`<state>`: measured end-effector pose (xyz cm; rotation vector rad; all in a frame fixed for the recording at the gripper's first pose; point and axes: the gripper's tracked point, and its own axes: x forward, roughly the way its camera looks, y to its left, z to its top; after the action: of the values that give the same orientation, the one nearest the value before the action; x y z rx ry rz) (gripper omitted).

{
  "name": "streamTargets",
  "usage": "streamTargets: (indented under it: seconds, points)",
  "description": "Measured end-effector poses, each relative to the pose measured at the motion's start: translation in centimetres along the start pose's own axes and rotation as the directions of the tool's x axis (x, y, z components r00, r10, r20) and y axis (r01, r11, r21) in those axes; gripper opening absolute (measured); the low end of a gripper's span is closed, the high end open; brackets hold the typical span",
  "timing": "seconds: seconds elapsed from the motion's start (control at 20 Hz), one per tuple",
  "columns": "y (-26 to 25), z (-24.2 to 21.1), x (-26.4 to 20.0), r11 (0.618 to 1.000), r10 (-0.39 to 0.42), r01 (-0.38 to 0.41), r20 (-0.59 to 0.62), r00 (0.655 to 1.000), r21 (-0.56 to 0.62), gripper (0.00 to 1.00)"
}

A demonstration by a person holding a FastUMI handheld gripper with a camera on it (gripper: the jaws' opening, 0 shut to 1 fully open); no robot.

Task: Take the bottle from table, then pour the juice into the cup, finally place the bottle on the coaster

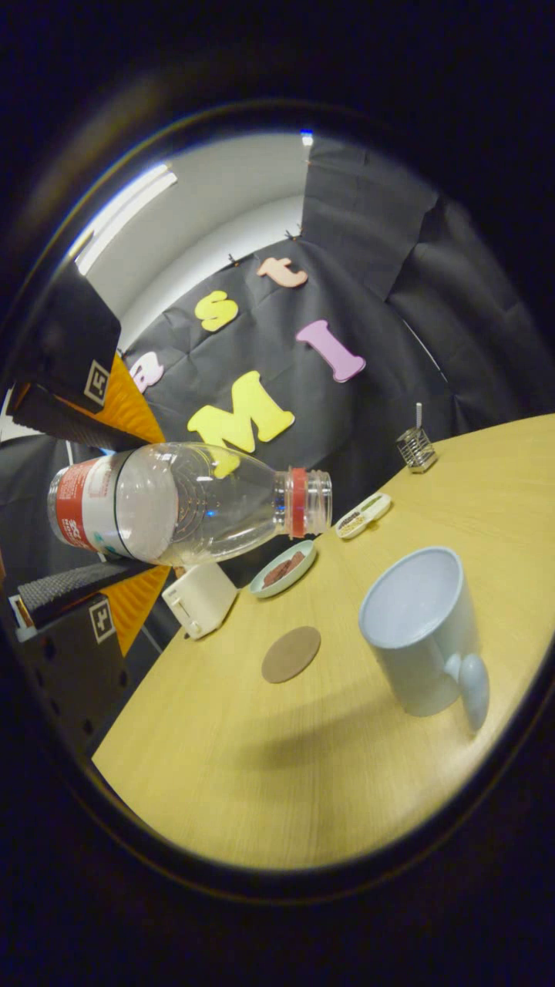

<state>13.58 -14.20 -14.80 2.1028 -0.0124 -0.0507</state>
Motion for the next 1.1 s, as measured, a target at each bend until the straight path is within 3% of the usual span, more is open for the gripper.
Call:
streamTargets:
  seconds: [0.25,0.45,0.65,0.8,0.85,1.0,1.1]
  points:
    - [0.7,0.0,-0.9,0.98,-0.009,0.016,0.035,0.999,-0.2,0.75]
    - [0.5,-0.9,-1.3,0.966,0.003,0.007,0.039,0.999,-0.26,0.76]
    - [0.1,-2.5,-0.3,0.903,0.014,-0.012,0.002,1.0,-0.429,0.76]
    - [0.6,-3.9,0.0,0.783,0.012,-0.025,-0.025,1.0,-0.621,0.75]
    - [0.9,-4.2,0.4,0.724,0.005,-0.02,-0.024,1.0,-0.689,0.76]
    - [1.4,-5.0,0.7,0.497,-0.046,0.022,-0.001,0.999,-0.867,0.76]
    - [1.8,-5.8,1.2,0.375,-0.06,0.018,-0.005,0.998,-0.927,0.76]
